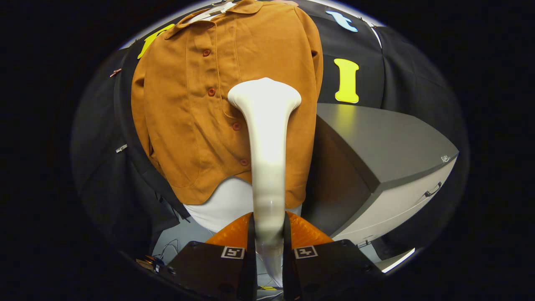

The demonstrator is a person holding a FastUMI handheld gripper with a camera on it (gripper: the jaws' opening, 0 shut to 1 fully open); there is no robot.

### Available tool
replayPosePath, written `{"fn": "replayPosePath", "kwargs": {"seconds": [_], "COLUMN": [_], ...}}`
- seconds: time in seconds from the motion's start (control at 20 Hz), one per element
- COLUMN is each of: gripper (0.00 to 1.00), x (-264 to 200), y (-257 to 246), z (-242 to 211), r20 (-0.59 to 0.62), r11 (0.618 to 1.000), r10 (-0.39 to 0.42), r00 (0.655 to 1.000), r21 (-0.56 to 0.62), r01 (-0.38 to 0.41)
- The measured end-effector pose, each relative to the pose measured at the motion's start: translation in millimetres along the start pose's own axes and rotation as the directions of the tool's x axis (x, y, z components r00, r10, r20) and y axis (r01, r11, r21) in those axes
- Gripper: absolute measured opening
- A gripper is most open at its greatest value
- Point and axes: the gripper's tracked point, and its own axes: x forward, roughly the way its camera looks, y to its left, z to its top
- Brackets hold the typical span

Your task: Iron the clothes twice with a garment steamer, once on the left side and once on the right side.

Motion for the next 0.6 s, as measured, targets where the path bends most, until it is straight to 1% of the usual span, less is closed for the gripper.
{"fn": "replayPosePath", "kwargs": {"seconds": [0.15, 0.35, 0.6], "gripper": [0.28, 0.28, 0.28], "x": [-14.4, -41.0, -77.1], "y": [0.5, 0.0, -4.2], "z": [-9.6, -11.4, 9.4], "r20": [-0.003, 0.035, 0.104], "r11": [1.0, 1.0, 1.0], "r10": [0.004, 0.009, -0.006], "r00": [1.0, 0.999, 0.995], "r21": [0.002, -0.006, -0.001], "r01": [-0.004, -0.008, 0.007]}}
